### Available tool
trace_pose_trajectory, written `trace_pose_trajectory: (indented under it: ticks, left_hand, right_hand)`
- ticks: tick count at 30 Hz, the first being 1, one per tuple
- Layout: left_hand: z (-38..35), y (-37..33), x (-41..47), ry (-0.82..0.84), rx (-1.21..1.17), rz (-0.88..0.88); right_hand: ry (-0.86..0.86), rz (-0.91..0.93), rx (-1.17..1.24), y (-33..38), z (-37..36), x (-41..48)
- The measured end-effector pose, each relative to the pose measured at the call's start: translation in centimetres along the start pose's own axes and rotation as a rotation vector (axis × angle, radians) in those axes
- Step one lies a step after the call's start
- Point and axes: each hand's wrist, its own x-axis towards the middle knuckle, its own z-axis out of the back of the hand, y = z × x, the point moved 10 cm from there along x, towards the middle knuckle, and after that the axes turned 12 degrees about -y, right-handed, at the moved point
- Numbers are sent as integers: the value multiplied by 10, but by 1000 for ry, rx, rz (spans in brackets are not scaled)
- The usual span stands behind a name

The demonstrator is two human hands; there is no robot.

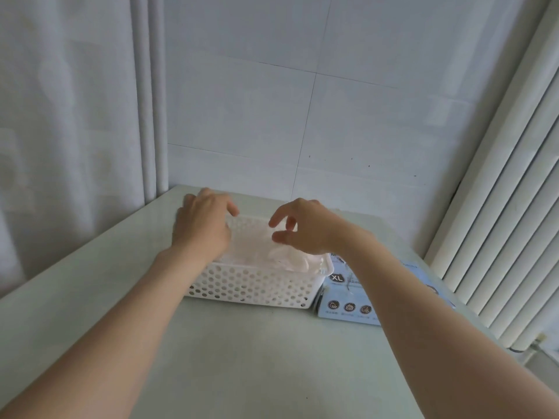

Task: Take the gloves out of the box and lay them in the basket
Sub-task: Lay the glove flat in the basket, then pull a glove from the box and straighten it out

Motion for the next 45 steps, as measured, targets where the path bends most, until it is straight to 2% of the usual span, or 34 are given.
trace_pose_trajectory:
  ticks: [2,4,7,11,16,18,20,22,26,30,32,35,39,42,45]
  left_hand:
    - [-17,-13,-9,197,-126,-12]
    - [-32,-22,-21,375,-146,-5]
    - [-44,-24,-31,503,-120,5]
    - [-48,-20,-36,565,-109,28]
    - [-48,-20,-38,573,-163,48]
    - [-50,-18,-38,580,-172,55]
    - [-51,-17,-38,574,-166,54]
    - [-52,-17,-37,561,-162,60]
    - [-54,-13,-36,561,-135,84]
    - [-55,-14,-42,639,-141,92]
    - [-54,-16,-43,652,-176,95]
    - [-48,-19,-40,577,-171,53]
    - [-28,-31,-31,302,1,-88]
    - [-16,-49,-31,141,38,-199]
    - [-10,-73,-42,-20,12,-313]
  right_hand:
    - [135,4,-26,9,-7,-8]
    - [174,4,-95,10,-12,-12]
    - [184,-15,-164,2,-15,-16]
    - [161,-94,-20,-9,-4,-15]
    - [216,-114,-32,-15,-8,-17]
    - [110,-109,23,-11,-6,-13]
    - [-22,-24,0,0,-3,-9]
    - [41,22,-38,4,-18,-12]
    - [241,-61,-92,-7,-44,-18]
    - [301,-183,-113,-19,-55,-13]
    - [268,-217,-93,-21,-61,-10]
    - [143,-211,-77,-22,-61,-5]
    - [34,-212,72,-24,-41,-9]
    - [-251,-190,206,-22,3,-24]
    - [-493,-285,291,-44,31,-49]
